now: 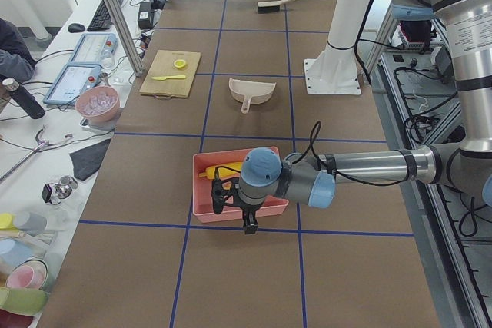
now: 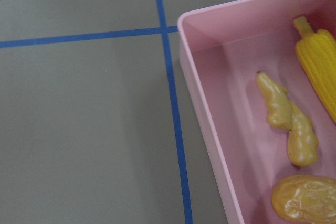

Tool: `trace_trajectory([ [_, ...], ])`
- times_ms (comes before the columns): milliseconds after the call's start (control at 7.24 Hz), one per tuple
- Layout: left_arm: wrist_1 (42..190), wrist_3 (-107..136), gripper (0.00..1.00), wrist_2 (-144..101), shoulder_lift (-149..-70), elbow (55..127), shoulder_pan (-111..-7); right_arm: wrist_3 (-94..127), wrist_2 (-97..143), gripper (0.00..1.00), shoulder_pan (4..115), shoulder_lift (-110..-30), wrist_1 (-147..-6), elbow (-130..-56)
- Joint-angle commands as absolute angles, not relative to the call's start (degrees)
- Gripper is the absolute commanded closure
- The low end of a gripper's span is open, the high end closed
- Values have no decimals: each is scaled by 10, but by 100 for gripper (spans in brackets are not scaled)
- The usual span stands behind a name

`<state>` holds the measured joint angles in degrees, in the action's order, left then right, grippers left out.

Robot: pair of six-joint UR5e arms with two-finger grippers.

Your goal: Sweep and dump trash into bin

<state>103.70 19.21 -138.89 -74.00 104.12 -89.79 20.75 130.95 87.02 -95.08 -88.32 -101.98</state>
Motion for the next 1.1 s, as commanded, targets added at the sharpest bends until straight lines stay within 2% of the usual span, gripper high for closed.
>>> trace_trajectory([
  [0, 965, 201, 1, -1385, -778, 1063, -897, 209, 1309, 0, 870, -951, -883, -1019],
  [276, 965, 251, 1, -1383, -795, 1071, -885, 210, 1309, 0, 870, -951, -884, -1016],
  [967, 967, 196, 1, -1372, -779, 1076, -871, 208, 1310, 0, 870, -952, -883, -1016],
])
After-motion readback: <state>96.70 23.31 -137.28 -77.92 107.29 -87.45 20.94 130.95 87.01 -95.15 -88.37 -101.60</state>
